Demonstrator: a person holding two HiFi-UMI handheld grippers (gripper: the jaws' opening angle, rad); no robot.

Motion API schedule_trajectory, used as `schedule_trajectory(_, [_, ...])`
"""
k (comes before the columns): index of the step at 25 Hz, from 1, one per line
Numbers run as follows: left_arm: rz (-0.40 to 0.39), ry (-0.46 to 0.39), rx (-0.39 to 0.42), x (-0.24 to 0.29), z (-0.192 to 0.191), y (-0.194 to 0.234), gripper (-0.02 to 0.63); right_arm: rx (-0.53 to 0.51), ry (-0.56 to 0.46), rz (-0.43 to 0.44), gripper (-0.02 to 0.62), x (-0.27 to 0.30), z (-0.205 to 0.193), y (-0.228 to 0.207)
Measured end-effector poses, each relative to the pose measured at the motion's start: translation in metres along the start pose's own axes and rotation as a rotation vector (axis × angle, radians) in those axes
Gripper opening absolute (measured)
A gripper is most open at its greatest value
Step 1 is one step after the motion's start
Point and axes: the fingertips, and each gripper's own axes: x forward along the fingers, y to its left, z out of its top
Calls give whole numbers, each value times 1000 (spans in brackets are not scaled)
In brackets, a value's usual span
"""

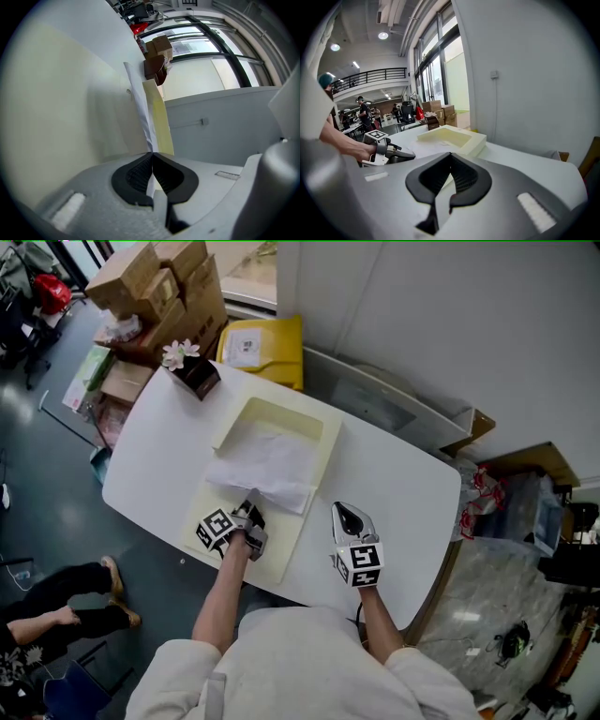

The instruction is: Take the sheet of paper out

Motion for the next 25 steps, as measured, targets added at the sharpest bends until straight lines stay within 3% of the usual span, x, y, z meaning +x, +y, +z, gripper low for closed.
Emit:
schedule_trajectory(12, [-115, -37, 40, -46, 4, -42, 6, -33, -21, 34, 2, 0, 12, 29])
schedule_trajectory(20, [-193, -72, 148, -61, 26, -78, 6, -58, -43, 49, 2, 1, 22, 45])
schedule_trajectory(25, [-246, -86, 162, -68, 37, -104, 5, -70, -56, 51, 2, 0, 29, 54])
